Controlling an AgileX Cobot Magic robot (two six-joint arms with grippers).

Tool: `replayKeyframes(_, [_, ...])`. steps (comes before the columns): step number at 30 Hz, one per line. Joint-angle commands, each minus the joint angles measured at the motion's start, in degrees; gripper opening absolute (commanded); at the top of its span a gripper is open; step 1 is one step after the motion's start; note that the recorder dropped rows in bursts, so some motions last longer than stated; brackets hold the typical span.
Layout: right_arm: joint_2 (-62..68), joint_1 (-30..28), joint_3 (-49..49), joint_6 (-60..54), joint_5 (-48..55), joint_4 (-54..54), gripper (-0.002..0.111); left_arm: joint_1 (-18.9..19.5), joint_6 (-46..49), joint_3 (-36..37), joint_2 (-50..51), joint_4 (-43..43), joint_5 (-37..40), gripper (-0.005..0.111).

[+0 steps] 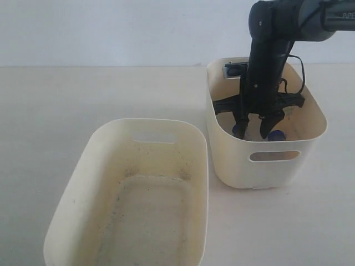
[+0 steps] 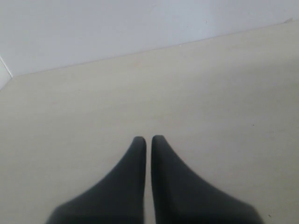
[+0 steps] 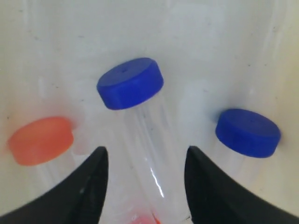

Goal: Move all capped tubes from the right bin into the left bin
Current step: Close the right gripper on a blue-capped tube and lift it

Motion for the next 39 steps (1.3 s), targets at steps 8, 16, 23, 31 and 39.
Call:
replayKeyframes(8, [4.7,0.0,-0.2,-0.9,-1.5,-2.3,0.047,-0.1,-0.5,-0.2,0.0,-0.2,-0.2,0.004])
replayKeyframes(16, [5.0,0.0,-0.2,-0.8,-0.2,-5.3,0.046,-0.1,-0.5,-0.2,0.0,-0.2,-0.2,0.004])
replayKeyframes(23, [5.1,0.0,-0.2,-0.4,0.7,-5.3,0.000,-0.1,-0.5,-0.2,0.0,-0.2,-0.2,0.004])
replayKeyframes(31, [-0.1,0.0,-0.2,-0.5,0.7,-5.2,0.000,-0.1,-0.5,-0.2,0.0,-0.2,-0.2,0.004])
replayKeyframes(39, [-12.7,0.0,-0.2,-0.8,0.7,-5.1,0.000,-0.1,-0.5,-0.2,0.0,-0.2,-0.2,0.004])
